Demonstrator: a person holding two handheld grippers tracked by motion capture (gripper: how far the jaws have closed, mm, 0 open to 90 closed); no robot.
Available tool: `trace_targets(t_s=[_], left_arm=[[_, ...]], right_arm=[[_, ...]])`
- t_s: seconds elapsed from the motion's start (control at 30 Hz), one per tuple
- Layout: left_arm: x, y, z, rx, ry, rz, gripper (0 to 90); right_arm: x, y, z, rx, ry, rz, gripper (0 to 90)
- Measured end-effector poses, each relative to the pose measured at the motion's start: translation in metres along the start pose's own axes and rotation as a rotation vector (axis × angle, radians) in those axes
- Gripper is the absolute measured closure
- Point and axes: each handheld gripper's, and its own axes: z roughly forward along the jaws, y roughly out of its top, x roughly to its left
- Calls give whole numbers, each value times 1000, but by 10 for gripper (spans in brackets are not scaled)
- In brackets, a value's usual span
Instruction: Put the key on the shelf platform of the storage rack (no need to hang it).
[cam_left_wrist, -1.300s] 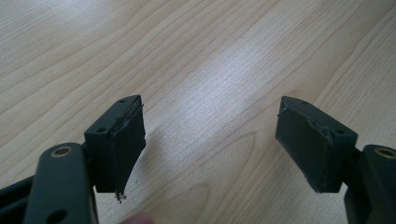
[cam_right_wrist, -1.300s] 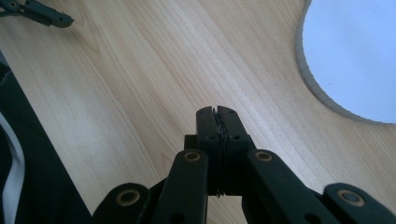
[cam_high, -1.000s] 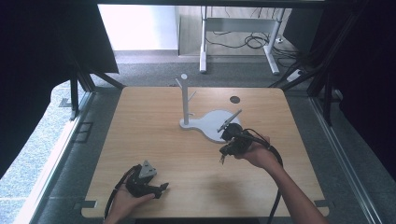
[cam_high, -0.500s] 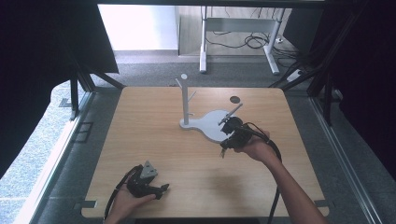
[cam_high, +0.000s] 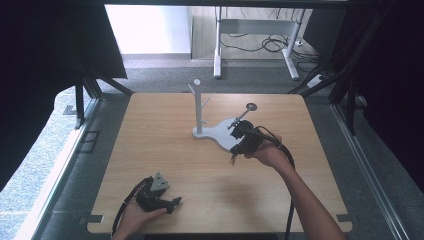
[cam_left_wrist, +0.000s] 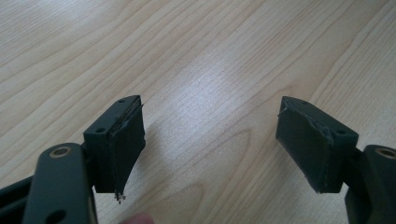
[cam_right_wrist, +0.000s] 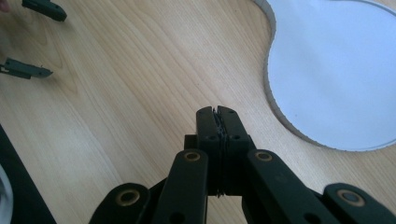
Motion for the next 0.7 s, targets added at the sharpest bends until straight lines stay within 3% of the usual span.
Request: trace_targets(t_s=[0.7], left_arm=[[-1,0,1,3,-1,-2,241]], right_arm=[[-1,10,12,7,10,2,895]])
